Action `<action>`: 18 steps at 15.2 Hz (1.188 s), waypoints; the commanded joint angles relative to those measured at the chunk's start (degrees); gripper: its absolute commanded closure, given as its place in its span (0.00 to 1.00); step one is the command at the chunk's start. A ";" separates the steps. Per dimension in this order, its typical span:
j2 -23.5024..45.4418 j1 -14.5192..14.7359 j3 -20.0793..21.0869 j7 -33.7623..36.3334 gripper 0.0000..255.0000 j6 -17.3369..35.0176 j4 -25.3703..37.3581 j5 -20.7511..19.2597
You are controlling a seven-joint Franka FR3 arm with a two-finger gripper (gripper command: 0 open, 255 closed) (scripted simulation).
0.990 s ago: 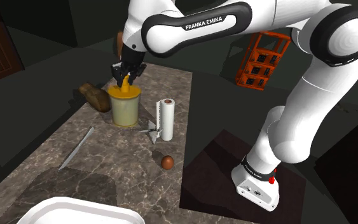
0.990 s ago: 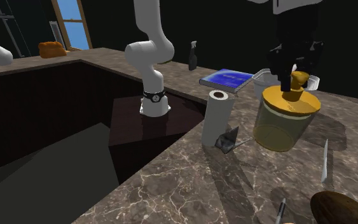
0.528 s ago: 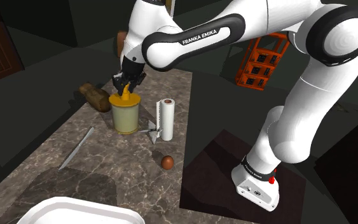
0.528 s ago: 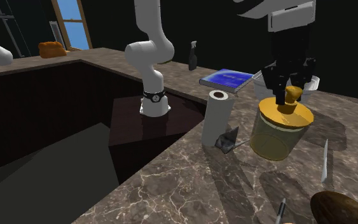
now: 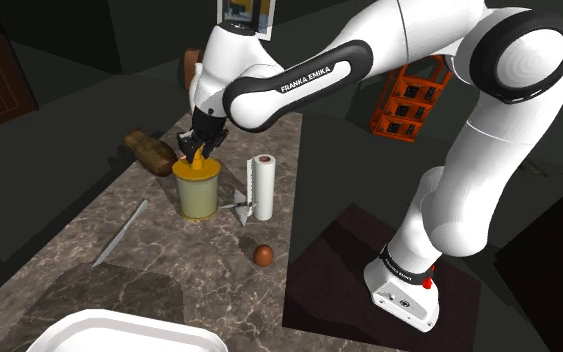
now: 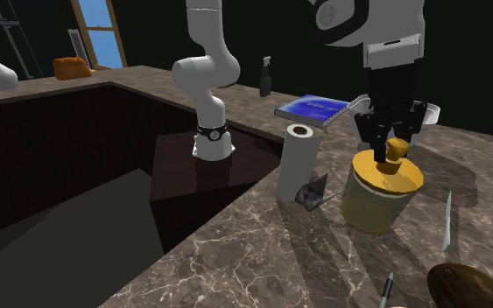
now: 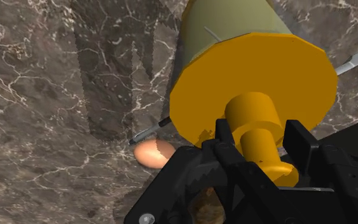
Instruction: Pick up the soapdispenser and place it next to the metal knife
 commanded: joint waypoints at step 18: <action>-4.73 0.01 0.15 -0.83 0.00 -4.79 0.21 1.22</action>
